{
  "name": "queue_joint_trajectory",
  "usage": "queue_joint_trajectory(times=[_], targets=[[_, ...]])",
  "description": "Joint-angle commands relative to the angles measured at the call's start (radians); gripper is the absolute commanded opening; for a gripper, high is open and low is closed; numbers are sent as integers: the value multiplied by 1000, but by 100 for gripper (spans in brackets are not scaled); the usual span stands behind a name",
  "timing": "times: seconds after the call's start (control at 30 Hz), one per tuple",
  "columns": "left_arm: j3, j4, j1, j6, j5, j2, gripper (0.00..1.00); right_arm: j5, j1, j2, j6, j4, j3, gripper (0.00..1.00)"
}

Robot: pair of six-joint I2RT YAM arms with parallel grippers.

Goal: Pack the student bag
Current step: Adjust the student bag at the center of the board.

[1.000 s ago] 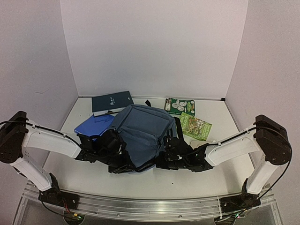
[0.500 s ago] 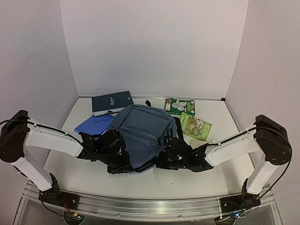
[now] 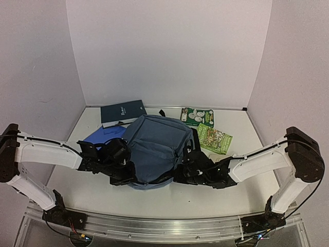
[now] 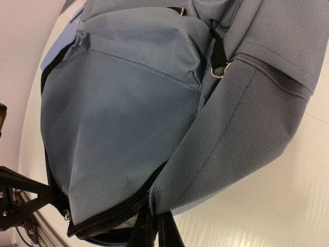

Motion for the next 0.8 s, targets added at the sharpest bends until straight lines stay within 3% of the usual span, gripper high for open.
queue_joint_trajectory(times=[0.0,0.37,0.6,0.77], targets=[[-2,23,15,45,-27,-58,0,65,-3,-33,-2,-26,-6,0],[-26,31,93,73,29,-113,0,104,-5,-52,-24,-54,-8,0],[-27,80,264,83,211,-162,0,53,-97,-74,-114,-102,16,0],[62,97,383,60,380,-184,0,11,-209,-93,-226,-155,80,0]])
